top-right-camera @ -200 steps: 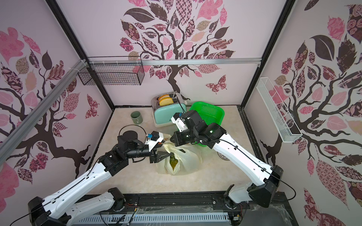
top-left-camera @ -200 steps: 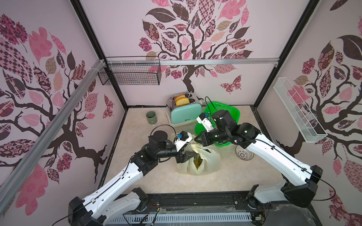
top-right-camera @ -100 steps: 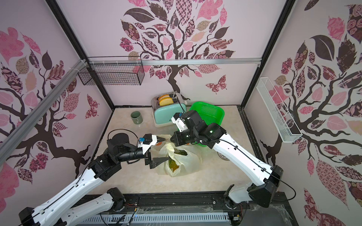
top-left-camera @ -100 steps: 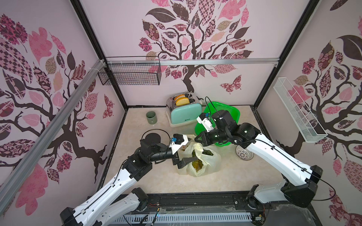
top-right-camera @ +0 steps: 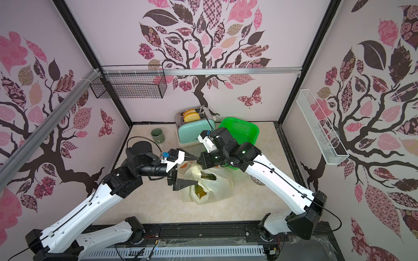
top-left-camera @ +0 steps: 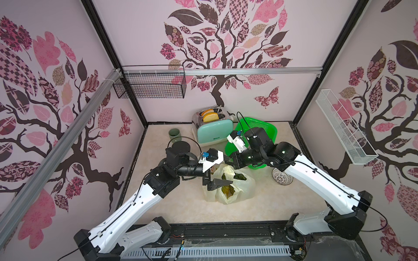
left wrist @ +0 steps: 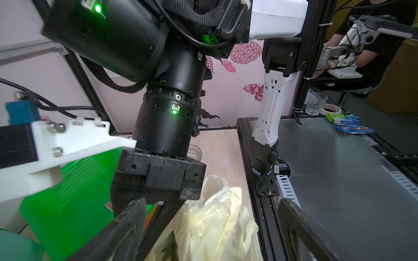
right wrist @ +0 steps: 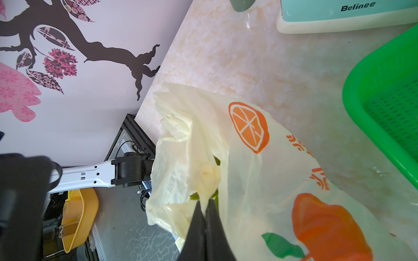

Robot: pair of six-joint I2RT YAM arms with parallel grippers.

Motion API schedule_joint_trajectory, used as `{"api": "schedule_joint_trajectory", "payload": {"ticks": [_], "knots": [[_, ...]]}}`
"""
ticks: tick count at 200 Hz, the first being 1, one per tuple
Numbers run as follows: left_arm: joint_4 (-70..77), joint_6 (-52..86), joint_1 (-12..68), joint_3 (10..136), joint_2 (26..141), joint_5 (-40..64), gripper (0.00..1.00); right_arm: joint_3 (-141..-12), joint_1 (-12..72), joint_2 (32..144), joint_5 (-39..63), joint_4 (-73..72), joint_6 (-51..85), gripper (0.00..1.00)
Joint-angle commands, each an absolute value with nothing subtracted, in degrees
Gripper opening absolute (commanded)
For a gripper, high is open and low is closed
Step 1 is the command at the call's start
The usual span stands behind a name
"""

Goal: Place the pineapple into a plastic bag & tie a knot
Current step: Cross the plastic bag at the center of the board.

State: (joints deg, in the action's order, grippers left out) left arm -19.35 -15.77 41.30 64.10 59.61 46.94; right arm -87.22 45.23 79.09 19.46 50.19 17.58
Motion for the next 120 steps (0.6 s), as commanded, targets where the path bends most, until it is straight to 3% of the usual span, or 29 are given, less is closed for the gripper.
{"api": "schedule_joint_trajectory", "payload": {"ticks": [1, 42, 68, 120], "knots": [[-23.0, -18.2, 41.5, 66.6, 61.1, 49.8, 0.85, -87.5, 45.3, 78.1, 19.4, 50.6, 17.4, 0.0], [-25.1, -20.5, 41.5, 67.5, 63.0, 48.2, 0.46, -87.6, 45.3, 78.0, 19.5, 50.8, 17.3, 0.0], [-24.8, -20.5, 41.6, 66.4, 61.7, 46.0, 0.0, -87.6, 45.3, 77.6, 18.6, 51.1, 16.9, 0.0], [-21.0, -16.5, 41.1, 57.8, 55.8, 35.5, 0.0, -90.1, 45.1, 75.4, 13.1, 51.8, 13.8, 0.0]]}}
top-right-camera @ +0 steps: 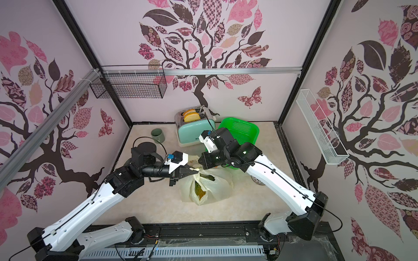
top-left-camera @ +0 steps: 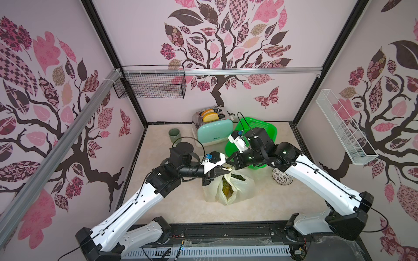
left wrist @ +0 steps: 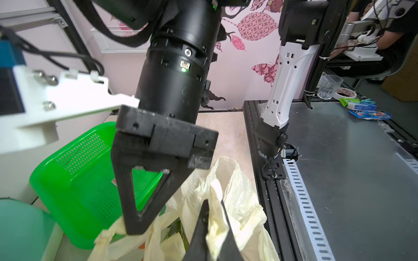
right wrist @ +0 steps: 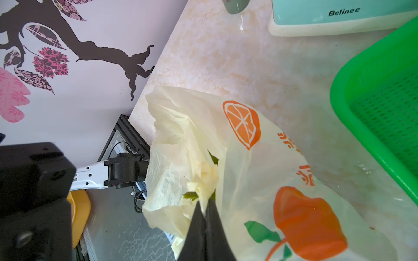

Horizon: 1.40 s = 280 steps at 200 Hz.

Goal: Place the pineapple into a plastic bag & tie a knot
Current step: Cross the plastic bag at the center of the board.

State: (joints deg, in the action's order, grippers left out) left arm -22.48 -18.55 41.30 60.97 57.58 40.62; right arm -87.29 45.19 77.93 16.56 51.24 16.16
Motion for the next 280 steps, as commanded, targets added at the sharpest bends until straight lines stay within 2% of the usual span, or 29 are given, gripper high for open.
{"api": "schedule_joint_trajectory", "payload": {"ticks": [1, 59, 134, 156, 182, 217, 252, 280], "knots": [[-20.9, -16.4, 41.1, 57.6, 55.7, 35.3, 0.0, -90.2, 45.1, 75.4, 13.1, 51.9, 13.8, 0.0], [-14.9, -12.8, 40.6, 53.8, 56.2, 26.0, 0.0, -92.3, 45.2, 72.4, 16.7, 52.6, 10.1, 0.0], [-10.2, -10.1, 40.2, 51.7, 50.9, 32.6, 0.0, -89.8, 45.2, 66.9, 11.3, 57.8, 7.9, 0.0], [-10.5, -10.6, 40.2, 52.1, 51.6, 30.7, 0.0, -90.6, 45.2, 66.9, 10.2, 57.8, 8.1, 0.0], [-12.4, -11.4, 40.0, 53.2, 54.9, 26.9, 0.0, -93.1, 46.2, 67.4, 17.2, 57.2, 8.3, 0.0], [-11.7, -10.5, 40.0, 54.1, 57.4, 25.2, 0.0, -94.7, 53.8, 69.4, 20.1, 59.9, 6.6, 0.0], [-10.3, -9.5, 40.0, 53.7, 57.5, 24.8, 0.0, -87.1, 55.8, 68.5, 26.9, 56.0, 9.7, 0.0], [-9.6, -8.9, 39.9, 53.7, 57.8, 25.0, 0.0, -77.9, 56.7, 68.6, 28.4, 48.8, 14.0, 0.0]]}}
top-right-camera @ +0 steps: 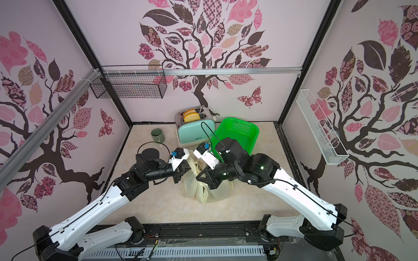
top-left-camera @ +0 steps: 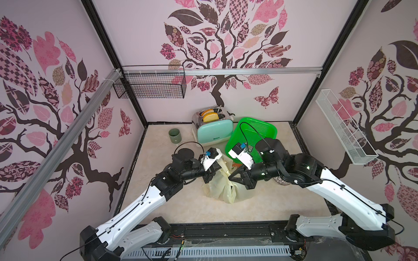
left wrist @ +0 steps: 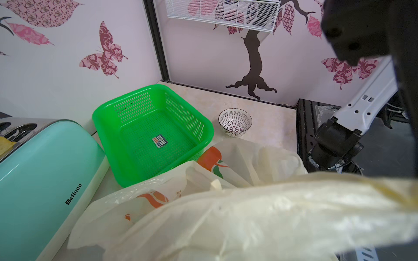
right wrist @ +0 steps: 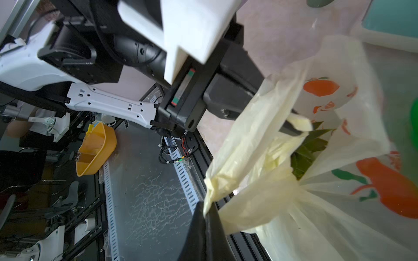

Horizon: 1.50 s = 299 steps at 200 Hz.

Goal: Place the pineapple into a plastic bag & tie a knot
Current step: Cross the plastic bag at the center of the board.

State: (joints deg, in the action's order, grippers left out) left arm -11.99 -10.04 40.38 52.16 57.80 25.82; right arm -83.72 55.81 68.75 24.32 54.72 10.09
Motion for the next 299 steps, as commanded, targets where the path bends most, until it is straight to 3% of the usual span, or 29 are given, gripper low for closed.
{"api": "schedule_joint_trajectory", "payload": {"ticks": [1, 33, 104, 160, 209, 235, 299], "knots": [[-9.6, -8.9, 39.9, 53.8, 57.9, 25.0, 0.0, -77.7, 56.8, 68.6, 28.3, 48.6, 14.2, 0.0], [-9.8, -8.7, 39.9, 53.9, 57.8, 25.1, 0.0, -70.0, 56.8, 69.6, 24.5, 44.8, 15.8, 0.0], [-13.5, -10.1, 39.9, 53.5, 56.2, 26.2, 0.0, -65.5, 55.9, 65.5, 1.5, 50.4, 13.5, 0.0], [-14.1, -9.6, 39.9, 52.8, 54.5, 29.4, 0.0, -64.3, 55.0, 65.2, 1.5, 51.2, 12.5, 0.0], [-11.8, -7.6, 39.9, 53.1, 54.4, 28.3, 0.0, -63.8, 55.0, 69.2, 15.5, 44.4, 16.3, 0.0], [-10.8, -5.1, 40.0, 54.1, 53.6, 30.7, 0.0, -61.8, 54.9, 68.7, 2.0, 41.7, 20.4, 0.0], [-19.7, -5.6, 39.9, 53.1, 47.5, 30.3, 0.0, -54.2, 53.8, 66.0, -11.2, 23.5, 30.8, 0.0]]}}
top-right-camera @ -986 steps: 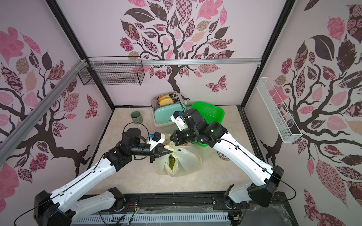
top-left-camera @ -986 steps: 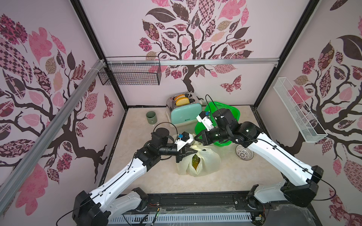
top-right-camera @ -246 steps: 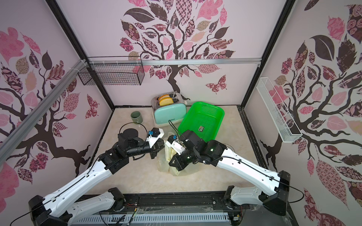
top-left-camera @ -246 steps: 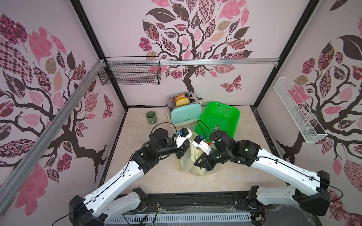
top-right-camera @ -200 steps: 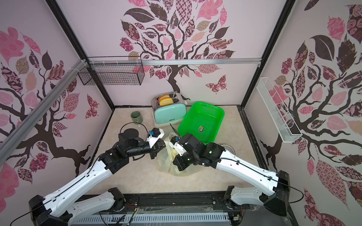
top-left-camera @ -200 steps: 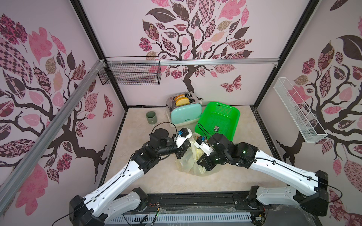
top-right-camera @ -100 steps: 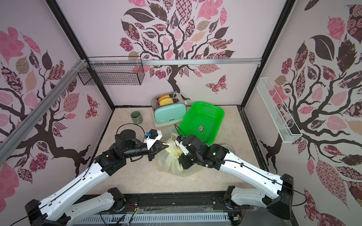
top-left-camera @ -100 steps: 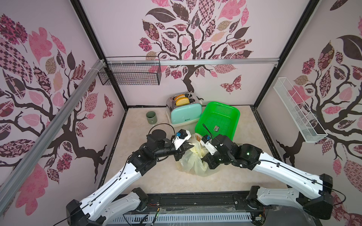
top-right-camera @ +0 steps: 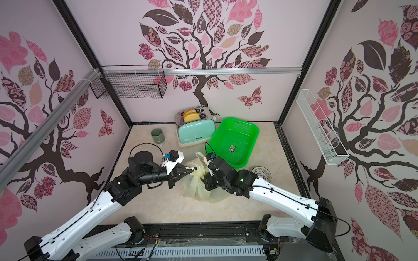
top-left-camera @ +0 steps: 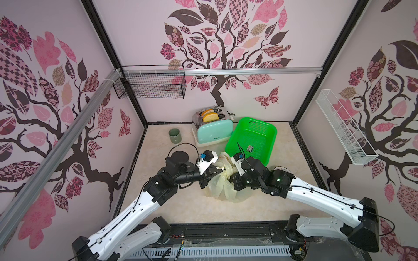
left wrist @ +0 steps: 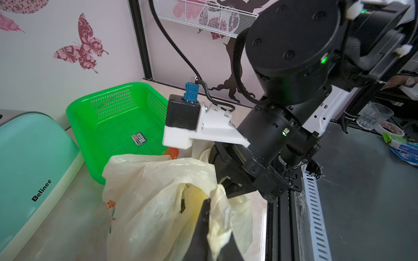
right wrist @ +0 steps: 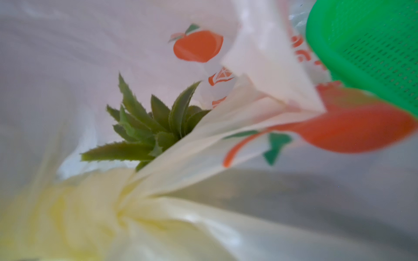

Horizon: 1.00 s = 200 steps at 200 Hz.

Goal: Place the pineapple into a plastic bag & tie a knot
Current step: Cross the plastic bag at the center of the board.

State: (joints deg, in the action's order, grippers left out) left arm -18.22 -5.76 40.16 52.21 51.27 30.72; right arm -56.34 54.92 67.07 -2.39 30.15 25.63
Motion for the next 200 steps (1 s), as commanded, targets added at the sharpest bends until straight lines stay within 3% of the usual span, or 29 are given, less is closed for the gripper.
{"api": "schedule_joint_trajectory", "payload": {"ticks": [1, 37, 51, 100, 174, 200], "knots": [[-19.8, -5.7, 39.9, 53.0, 47.5, 30.3, 0.0, -54.1, 53.8, 66.0, -11.2, 23.3, 30.9, 0.0], [-23.2, -9.1, 39.9, 53.8, 50.4, 28.8, 0.0, -53.9, 53.8, 67.4, -5.5, 19.4, 31.8, 0.0], [-22.9, -10.1, 39.9, 54.5, 51.8, 27.6, 0.29, -53.5, 53.8, 67.5, -3.5, 18.6, 32.0, 0.0], [-23.3, -19.2, 40.0, 57.6, 52.6, 26.0, 0.97, -52.5, 53.8, 66.5, 1.4, 18.3, 31.6, 0.0], [-32.1, -31.7, 41.6, 65.0, 63.7, 31.6, 0.98, -50.8, 53.7, 64.7, 5.3, 15.0, 31.8, 0.0], [-32.5, -31.6, 41.7, 65.3, 64.8, 29.7, 0.92, -50.7, 53.7, 64.3, 5.0, 15.1, 31.9, 0.0]]}}
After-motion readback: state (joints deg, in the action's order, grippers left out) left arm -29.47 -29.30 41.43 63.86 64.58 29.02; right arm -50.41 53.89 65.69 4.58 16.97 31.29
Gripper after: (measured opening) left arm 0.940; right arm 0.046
